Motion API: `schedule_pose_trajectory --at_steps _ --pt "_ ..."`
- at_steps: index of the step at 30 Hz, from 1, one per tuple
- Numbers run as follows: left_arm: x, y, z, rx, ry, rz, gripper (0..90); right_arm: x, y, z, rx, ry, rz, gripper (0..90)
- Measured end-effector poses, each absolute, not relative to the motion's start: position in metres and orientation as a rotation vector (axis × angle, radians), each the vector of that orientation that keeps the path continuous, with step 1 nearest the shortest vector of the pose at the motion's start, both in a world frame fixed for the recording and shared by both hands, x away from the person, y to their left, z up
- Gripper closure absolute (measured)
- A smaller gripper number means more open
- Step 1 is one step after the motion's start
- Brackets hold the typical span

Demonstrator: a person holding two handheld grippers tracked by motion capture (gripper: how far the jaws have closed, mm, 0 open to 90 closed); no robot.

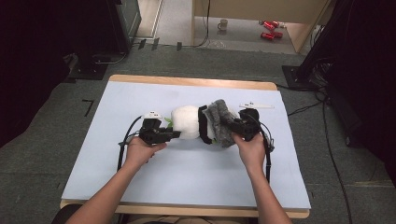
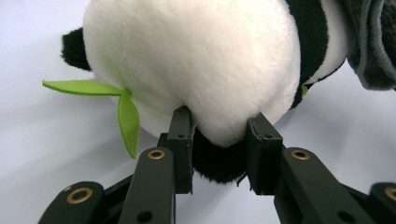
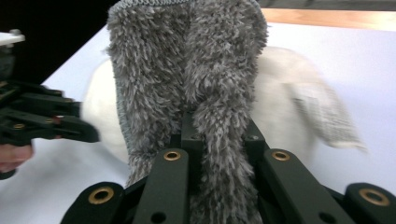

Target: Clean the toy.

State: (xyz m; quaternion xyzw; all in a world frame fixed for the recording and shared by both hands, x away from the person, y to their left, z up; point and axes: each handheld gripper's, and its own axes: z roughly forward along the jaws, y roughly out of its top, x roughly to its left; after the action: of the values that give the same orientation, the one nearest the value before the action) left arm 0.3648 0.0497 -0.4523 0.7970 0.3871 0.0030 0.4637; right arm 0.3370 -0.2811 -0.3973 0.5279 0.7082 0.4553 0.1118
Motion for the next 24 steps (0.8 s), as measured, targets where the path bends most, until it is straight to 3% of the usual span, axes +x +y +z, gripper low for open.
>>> schedule_pose_trajectory --at_steps 16,24 --pt "0.367 0.051 -0.456 1.93 0.977 -0.019 67.5 0.336 -0.323 -0.399 1.695 1.945 1.32 79.0" --pt "0.36 0.047 -0.454 1.925 0.974 0.008 67.3 0.33 -0.292 -0.37 1.543 2.018 1.458 79.0"
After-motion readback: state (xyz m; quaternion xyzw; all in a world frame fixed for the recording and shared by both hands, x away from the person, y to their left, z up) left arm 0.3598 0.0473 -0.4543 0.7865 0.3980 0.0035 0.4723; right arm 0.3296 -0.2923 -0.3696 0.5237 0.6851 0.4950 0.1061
